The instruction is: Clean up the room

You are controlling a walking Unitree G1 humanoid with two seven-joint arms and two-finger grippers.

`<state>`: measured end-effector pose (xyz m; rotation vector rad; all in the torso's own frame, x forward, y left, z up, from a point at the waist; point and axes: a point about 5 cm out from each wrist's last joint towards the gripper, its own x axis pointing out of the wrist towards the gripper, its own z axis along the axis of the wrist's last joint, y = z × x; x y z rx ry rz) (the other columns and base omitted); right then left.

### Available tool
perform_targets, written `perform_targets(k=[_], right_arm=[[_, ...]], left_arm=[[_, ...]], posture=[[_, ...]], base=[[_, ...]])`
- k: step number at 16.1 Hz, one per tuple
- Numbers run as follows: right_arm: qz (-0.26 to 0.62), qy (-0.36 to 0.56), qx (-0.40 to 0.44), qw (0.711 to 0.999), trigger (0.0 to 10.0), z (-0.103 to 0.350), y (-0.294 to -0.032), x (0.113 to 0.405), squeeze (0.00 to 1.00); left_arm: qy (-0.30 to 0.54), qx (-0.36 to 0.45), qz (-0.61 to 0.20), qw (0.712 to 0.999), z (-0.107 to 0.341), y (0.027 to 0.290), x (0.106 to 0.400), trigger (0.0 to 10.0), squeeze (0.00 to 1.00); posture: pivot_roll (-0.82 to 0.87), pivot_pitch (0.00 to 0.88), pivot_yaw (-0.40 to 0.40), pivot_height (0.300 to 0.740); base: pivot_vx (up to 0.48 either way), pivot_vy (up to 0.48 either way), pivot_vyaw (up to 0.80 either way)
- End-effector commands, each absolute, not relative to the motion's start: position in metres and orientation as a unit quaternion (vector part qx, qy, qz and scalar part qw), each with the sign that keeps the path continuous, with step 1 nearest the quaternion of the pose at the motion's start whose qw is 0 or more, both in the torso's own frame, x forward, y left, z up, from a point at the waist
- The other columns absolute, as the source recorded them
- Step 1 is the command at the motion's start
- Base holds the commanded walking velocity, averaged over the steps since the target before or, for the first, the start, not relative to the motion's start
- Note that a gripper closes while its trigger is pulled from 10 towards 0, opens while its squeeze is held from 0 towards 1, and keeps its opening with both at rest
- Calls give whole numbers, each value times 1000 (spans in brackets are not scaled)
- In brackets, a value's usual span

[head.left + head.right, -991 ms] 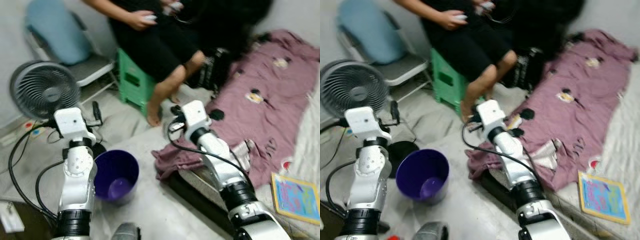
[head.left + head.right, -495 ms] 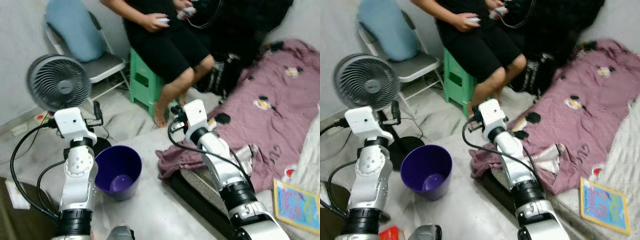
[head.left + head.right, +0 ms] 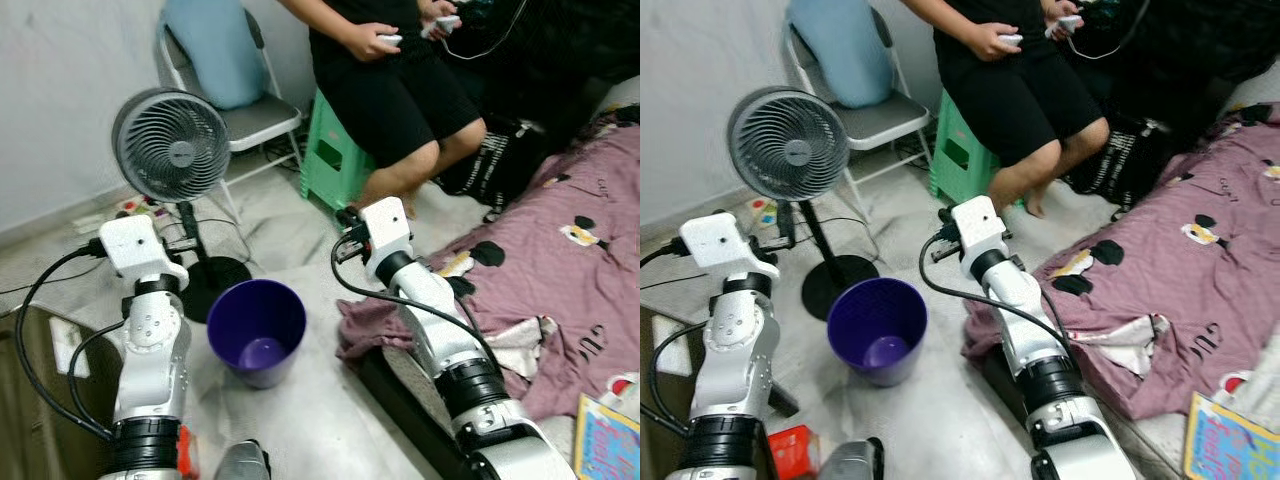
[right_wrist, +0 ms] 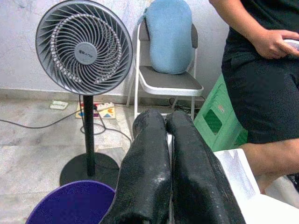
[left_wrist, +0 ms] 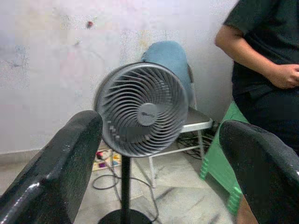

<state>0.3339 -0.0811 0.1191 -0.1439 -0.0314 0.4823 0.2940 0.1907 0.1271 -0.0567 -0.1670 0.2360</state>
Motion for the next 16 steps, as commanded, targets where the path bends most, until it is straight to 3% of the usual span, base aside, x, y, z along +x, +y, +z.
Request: perform_targets(k=[1, 3, 6, 16], right_arm=[[240, -19, -69, 968, 10000, 123, -80, 336, 0], [239, -19, -69, 968, 10000, 123, -80, 336, 0], [244, -23, -78, 966, 10000, 123, -79, 335, 0], [243, -18, -72, 967, 10000, 122, -80, 335, 0]], left_arm=[[-89, -27, 98, 991, 130, 186, 294, 10000, 0], [-89, -26, 95, 991, 130, 185, 294, 10000, 0], [-92, -33, 82, 992, 130, 185, 293, 10000, 0], [-97, -39, 67, 992, 131, 184, 292, 10000, 0]], posture=[[50, 3, -16, 740], [50, 3, -16, 740], [48, 6, -13, 740], [50, 0, -16, 740]], base=[[0, 0, 0], [0, 0, 0], [0, 0, 800], [399, 0, 56]])
